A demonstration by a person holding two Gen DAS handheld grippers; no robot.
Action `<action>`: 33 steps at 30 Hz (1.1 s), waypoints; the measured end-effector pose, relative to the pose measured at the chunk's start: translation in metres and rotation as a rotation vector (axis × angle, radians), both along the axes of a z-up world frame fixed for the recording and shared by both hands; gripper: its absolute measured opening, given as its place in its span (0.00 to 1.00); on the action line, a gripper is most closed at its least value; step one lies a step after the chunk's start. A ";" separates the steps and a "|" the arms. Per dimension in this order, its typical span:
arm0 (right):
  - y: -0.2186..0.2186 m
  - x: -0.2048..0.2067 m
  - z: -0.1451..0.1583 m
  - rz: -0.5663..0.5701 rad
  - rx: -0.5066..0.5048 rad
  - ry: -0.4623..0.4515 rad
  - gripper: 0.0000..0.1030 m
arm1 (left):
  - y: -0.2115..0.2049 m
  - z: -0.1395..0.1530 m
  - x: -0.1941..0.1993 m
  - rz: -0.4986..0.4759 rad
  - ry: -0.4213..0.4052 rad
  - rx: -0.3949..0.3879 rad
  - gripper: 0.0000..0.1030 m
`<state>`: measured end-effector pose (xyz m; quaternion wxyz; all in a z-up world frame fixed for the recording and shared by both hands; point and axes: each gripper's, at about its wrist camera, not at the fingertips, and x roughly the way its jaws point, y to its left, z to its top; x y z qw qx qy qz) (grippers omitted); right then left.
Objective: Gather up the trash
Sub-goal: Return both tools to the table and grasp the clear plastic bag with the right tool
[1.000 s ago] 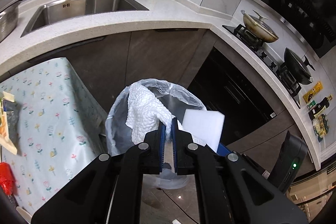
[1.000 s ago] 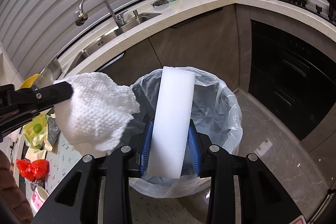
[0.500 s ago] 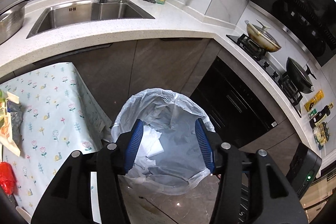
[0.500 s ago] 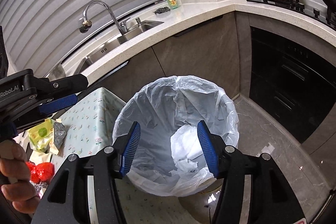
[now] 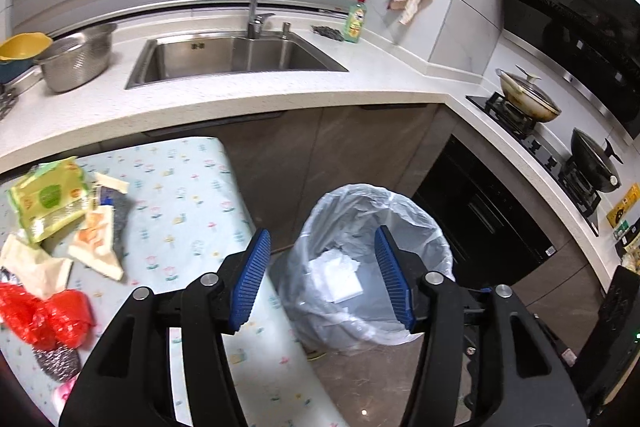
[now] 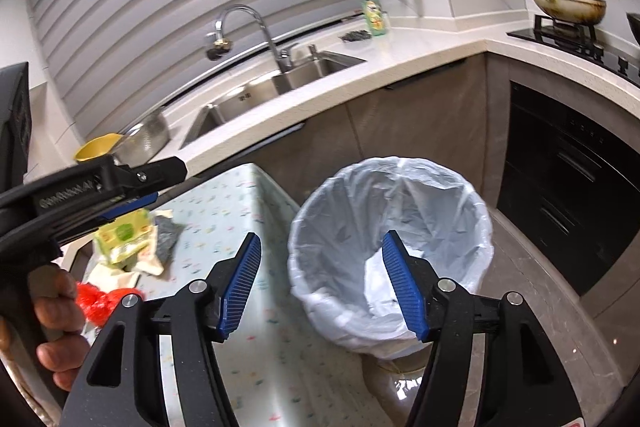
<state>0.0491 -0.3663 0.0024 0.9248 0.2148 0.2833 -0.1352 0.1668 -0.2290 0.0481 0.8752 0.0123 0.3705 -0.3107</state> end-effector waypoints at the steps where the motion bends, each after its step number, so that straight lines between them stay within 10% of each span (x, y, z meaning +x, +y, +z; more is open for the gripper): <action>1: 0.006 -0.001 0.002 0.009 -0.009 -0.001 0.60 | 0.008 0.002 -0.002 0.014 -0.010 0.001 0.59; 18: 0.129 -0.035 0.015 0.196 -0.054 0.021 0.68 | 0.146 0.006 -0.045 0.191 -0.087 0.087 0.71; 33: 0.247 -0.057 -0.059 0.372 -0.026 0.194 0.74 | 0.276 -0.068 -0.096 0.380 0.033 0.211 0.75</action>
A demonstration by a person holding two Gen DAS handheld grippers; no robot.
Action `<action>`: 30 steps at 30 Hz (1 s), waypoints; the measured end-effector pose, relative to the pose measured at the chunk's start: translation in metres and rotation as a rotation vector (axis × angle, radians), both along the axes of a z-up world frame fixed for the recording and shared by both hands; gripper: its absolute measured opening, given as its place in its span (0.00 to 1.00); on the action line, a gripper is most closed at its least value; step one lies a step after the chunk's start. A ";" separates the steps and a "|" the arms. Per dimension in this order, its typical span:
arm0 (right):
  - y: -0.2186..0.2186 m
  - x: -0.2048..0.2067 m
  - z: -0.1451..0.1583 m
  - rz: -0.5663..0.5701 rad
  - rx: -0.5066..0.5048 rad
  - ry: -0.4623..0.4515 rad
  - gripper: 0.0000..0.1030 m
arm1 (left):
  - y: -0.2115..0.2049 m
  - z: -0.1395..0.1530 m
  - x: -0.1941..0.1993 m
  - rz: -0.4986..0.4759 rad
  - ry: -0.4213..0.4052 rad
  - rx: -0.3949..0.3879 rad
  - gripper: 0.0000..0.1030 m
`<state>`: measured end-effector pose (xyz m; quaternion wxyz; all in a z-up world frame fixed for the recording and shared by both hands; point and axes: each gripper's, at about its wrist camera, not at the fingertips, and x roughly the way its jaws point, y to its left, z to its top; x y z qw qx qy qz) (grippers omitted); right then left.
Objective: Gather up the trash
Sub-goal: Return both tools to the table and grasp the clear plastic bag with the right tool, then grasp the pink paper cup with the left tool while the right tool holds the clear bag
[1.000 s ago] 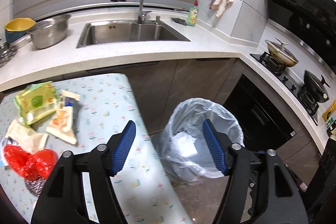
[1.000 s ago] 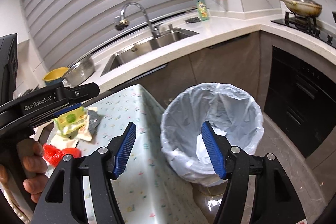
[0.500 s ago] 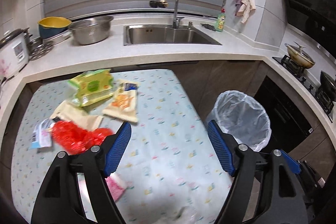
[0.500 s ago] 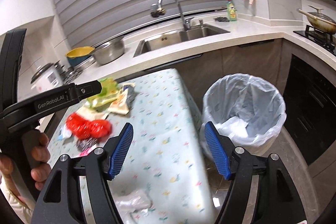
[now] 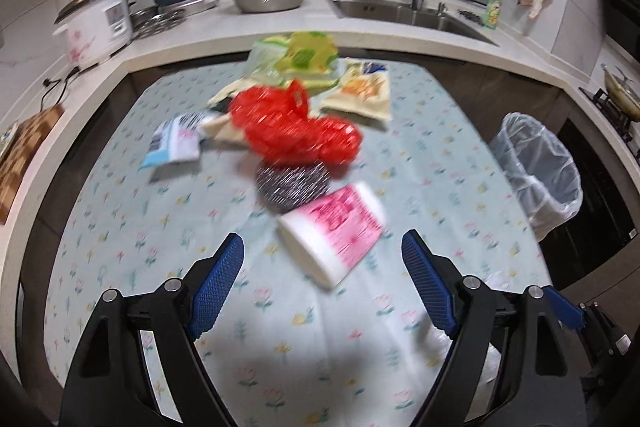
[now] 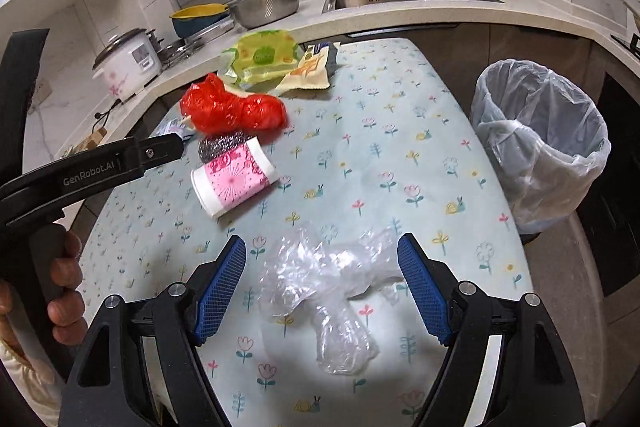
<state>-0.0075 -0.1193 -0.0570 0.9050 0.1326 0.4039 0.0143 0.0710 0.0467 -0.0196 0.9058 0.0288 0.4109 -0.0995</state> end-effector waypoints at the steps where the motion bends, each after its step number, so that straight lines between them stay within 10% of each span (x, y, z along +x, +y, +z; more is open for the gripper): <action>1: 0.003 0.000 -0.004 -0.005 0.000 0.007 0.76 | 0.005 -0.004 -0.002 0.009 0.006 0.003 0.75; 24: 0.002 0.028 -0.047 -0.109 -0.002 0.078 0.79 | 0.031 -0.047 -0.005 0.061 0.097 -0.058 0.86; 30: 0.000 0.033 -0.049 -0.080 0.023 0.086 0.54 | 0.026 -0.053 0.002 0.052 0.113 -0.059 0.86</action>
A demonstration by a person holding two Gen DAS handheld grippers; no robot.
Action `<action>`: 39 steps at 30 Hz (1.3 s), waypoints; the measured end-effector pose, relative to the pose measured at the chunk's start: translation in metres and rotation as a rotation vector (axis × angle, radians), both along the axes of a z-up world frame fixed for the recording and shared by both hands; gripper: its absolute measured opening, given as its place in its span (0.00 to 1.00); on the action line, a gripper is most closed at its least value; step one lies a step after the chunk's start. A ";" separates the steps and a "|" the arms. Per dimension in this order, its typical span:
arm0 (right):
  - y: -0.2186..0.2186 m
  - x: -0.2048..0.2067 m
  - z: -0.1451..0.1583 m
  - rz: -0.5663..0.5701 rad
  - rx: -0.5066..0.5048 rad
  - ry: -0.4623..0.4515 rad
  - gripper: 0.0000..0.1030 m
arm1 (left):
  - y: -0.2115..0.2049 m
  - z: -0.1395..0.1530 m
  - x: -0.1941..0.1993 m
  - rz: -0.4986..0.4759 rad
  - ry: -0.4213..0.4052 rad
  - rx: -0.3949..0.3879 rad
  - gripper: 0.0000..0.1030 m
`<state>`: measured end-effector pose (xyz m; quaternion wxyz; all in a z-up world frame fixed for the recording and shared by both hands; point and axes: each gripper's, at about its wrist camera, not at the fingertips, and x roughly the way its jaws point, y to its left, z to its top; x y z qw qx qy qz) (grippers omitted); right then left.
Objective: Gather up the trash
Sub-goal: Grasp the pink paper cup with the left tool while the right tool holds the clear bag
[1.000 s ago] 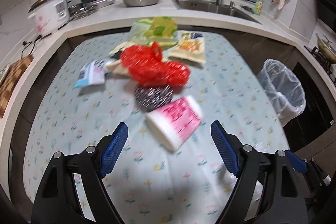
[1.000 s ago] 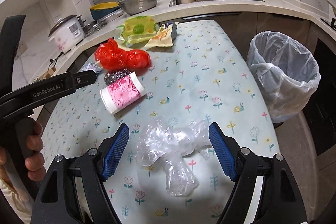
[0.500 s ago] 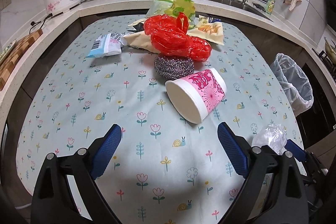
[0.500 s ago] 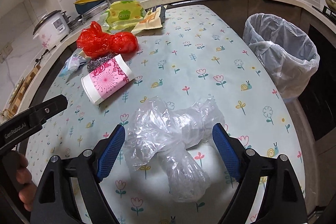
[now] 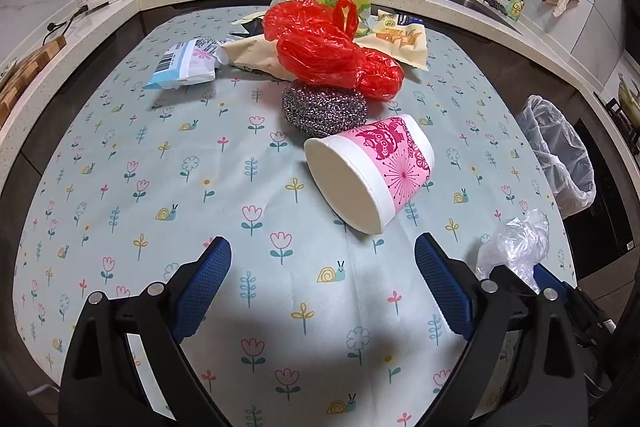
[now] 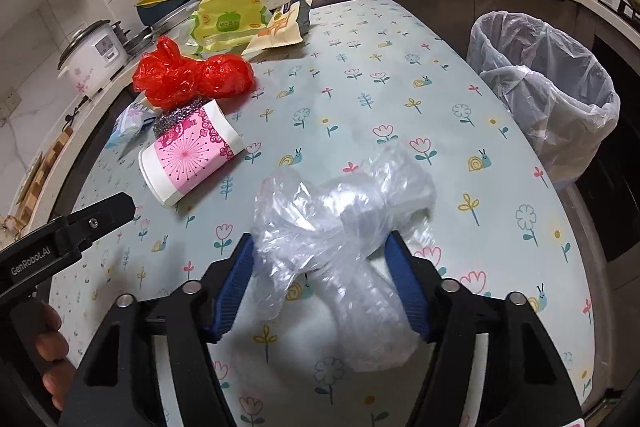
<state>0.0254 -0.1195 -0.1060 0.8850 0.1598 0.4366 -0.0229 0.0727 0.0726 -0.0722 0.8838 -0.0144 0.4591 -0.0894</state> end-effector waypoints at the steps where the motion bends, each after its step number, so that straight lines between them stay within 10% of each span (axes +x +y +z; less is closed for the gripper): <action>1: 0.000 0.000 0.000 0.004 0.007 -0.003 0.50 | -0.001 -0.001 0.001 -0.003 0.001 0.002 0.86; 12: -0.003 0.012 0.015 0.033 0.035 -0.057 0.35 | -0.012 -0.010 0.021 -0.012 0.025 0.002 0.82; 21: -0.015 0.027 0.020 0.019 0.057 -0.073 0.35 | -0.022 -0.025 0.042 -0.032 0.078 -0.021 0.53; 26: -0.021 0.035 0.021 0.016 0.070 -0.077 0.35 | -0.032 -0.028 0.047 -0.073 0.102 -0.036 0.14; 39: -0.039 0.040 0.035 -0.003 0.094 -0.128 0.35 | -0.052 -0.003 0.037 -0.134 0.050 -0.062 0.03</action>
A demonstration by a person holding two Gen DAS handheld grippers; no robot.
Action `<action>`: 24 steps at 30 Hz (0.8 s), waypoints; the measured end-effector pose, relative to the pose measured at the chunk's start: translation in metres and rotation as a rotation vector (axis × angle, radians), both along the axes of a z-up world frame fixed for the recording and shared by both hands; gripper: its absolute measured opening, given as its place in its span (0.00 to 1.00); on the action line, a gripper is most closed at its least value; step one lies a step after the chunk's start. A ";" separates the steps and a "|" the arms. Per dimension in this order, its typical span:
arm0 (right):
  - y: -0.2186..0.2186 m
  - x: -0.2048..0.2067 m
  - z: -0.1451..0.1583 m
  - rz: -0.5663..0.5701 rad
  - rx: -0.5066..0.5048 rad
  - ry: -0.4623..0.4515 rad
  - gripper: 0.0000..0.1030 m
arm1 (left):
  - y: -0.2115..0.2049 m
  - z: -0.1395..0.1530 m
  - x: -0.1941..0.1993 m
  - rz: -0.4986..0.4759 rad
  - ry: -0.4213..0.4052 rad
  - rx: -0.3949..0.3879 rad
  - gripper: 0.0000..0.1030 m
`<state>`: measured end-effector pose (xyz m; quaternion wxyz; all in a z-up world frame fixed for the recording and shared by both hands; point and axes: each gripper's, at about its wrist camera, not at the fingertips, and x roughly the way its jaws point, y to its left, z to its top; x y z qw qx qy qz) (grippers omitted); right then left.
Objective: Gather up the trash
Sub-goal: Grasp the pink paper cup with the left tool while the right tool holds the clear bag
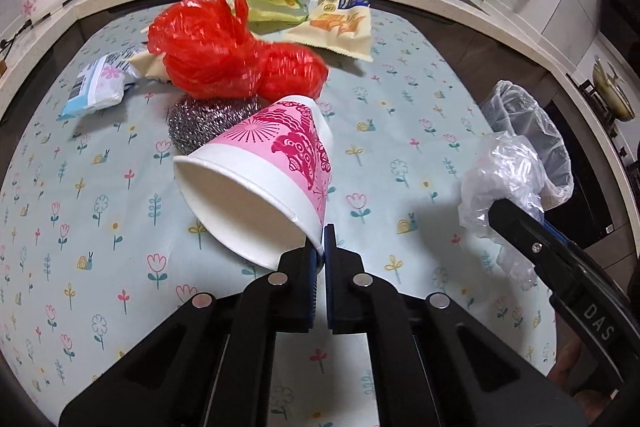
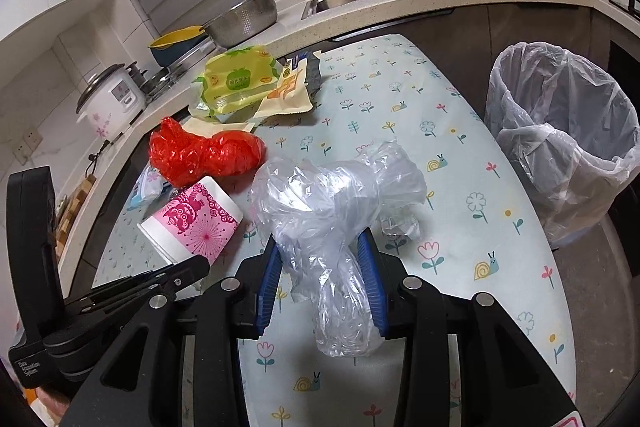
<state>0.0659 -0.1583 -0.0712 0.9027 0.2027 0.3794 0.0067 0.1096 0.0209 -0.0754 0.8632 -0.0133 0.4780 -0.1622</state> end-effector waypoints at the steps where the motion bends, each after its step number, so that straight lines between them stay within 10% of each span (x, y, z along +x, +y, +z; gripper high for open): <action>1: -0.002 -0.001 0.001 -0.003 -0.001 -0.005 0.35 | -0.001 0.003 -0.002 -0.003 -0.006 -0.003 0.03; 24: -0.089 -0.026 0.030 -0.174 0.006 -0.110 0.35 | -0.093 0.060 -0.011 -0.155 -0.114 -0.051 0.03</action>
